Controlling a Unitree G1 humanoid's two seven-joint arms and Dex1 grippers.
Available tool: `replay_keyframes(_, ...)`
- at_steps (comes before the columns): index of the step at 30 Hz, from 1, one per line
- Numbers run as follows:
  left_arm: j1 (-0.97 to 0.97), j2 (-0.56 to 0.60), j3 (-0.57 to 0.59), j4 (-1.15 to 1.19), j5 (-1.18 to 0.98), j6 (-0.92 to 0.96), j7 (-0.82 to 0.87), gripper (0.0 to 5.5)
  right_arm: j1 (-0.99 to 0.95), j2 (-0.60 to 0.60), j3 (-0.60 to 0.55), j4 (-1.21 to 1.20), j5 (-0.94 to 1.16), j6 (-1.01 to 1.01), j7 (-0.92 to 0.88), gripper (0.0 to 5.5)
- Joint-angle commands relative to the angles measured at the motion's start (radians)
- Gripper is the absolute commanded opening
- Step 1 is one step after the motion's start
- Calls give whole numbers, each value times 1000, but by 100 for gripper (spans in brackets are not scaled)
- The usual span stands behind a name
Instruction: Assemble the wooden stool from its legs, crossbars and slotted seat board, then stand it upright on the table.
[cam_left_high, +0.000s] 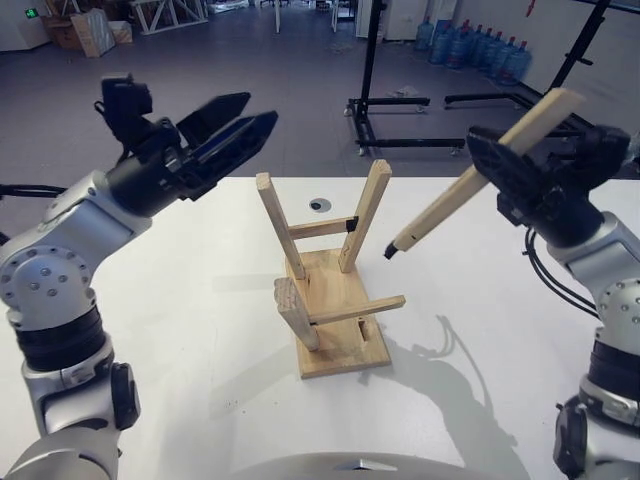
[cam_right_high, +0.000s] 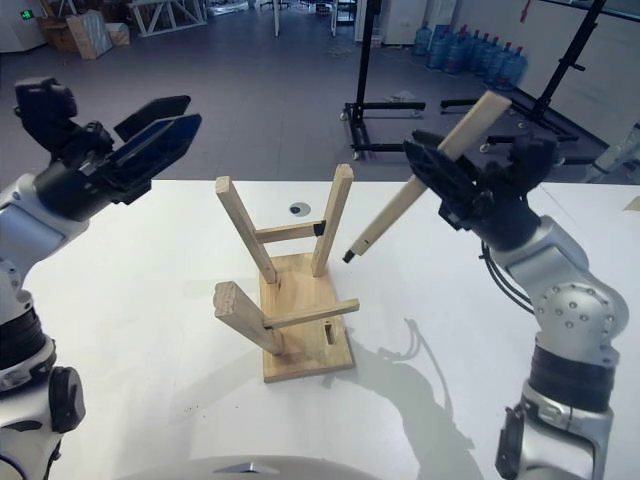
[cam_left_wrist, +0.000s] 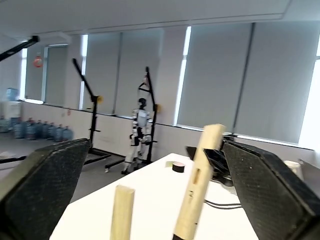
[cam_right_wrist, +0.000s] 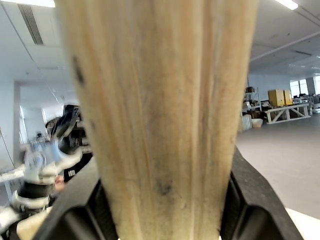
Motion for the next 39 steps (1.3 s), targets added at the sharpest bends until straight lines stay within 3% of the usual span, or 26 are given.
replay_keyframes(1,52,3,-16,37,39,-4,26,481,74,-10,13,28,0,17,127,206)
replay_keyframes(11,60,10,-70,116,117,-13,-39,481,178,61,103,148,-199,-135,306,206)
replay_keyframes(20,27,-15,-124,185,171,-17,-96,481,178,205,129,143,-146,-168,379,206)
replay_keyframes(29,2,-24,-150,221,197,-9,-132,481,213,240,250,204,-339,-322,470,206)
replay_keyframes(39,-20,-45,-194,235,241,-13,-168,481,180,213,278,225,-371,-350,497,206)
